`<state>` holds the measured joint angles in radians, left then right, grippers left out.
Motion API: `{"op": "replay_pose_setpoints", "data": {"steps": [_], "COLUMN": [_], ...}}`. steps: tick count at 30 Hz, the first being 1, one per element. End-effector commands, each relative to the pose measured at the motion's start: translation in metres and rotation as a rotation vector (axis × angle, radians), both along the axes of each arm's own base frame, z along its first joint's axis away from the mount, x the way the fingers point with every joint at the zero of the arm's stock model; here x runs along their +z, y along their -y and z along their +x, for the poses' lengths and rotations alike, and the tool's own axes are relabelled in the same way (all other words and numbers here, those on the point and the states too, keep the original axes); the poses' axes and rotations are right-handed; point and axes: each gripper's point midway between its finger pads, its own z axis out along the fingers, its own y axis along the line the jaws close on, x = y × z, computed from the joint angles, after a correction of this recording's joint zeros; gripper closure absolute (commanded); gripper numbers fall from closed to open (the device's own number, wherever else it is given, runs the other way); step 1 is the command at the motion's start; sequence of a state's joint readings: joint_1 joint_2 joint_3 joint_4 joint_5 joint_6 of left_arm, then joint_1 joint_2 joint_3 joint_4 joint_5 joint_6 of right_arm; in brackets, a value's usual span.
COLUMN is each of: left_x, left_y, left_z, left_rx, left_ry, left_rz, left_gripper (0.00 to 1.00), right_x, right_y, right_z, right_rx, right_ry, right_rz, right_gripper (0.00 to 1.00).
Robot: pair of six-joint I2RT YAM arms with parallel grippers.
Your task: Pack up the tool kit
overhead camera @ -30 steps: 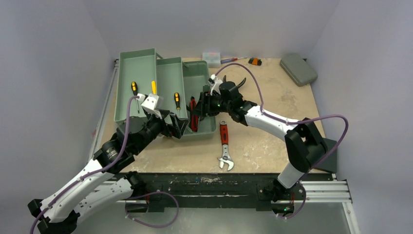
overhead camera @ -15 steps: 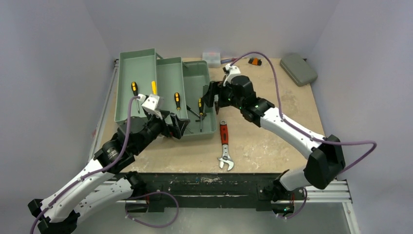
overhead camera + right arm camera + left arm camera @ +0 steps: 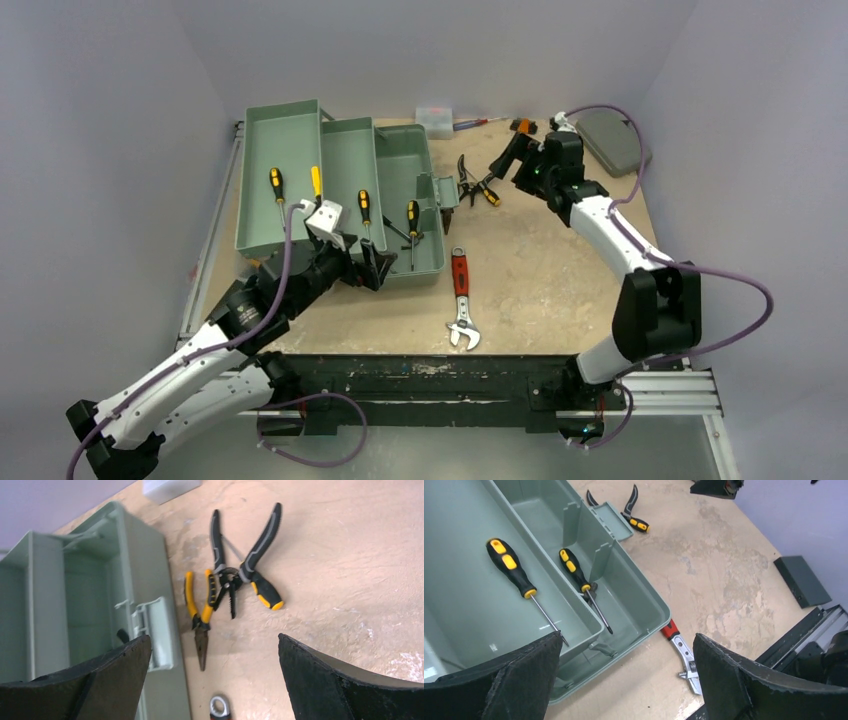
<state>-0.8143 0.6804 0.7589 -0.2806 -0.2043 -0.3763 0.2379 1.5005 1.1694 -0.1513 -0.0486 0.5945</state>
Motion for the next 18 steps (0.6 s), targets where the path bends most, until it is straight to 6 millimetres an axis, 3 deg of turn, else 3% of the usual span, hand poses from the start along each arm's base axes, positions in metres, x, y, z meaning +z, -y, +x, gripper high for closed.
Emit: {"op": "replay_pose_setpoints", "data": {"steps": [1, 11, 15, 18], "left_x": [-0.013, -0.066, -0.069, -0.071], "left_y": [0.015, 0.031, 0.039, 0.035], "left_z": [0.001, -0.002, -0.004, 0.000], "left_rx": [-0.075, -0.181, -0.223, -0.181], "left_ry": [0.059, 0.141, 0.137, 0.132], "left_rz": [0.007, 0.033, 0.024, 0.023], "left_gripper": [0.01, 0.02, 0.03, 0.03], "right_x": [-0.007, -0.043, -0.071, -0.086], "right_y": [-0.001, 0.001, -0.011, -0.017], "right_z": [0.026, 0.085, 0.106, 0.117], "right_rx": [-0.008, -0.029, 0.018, 0.035], "right_ry": [-0.012, 0.049, 0.008, -0.019], "right_rz": [0.159, 0.200, 0.226, 0.238], "right_gripper": [0.04, 0.01, 0.01, 0.01]}}
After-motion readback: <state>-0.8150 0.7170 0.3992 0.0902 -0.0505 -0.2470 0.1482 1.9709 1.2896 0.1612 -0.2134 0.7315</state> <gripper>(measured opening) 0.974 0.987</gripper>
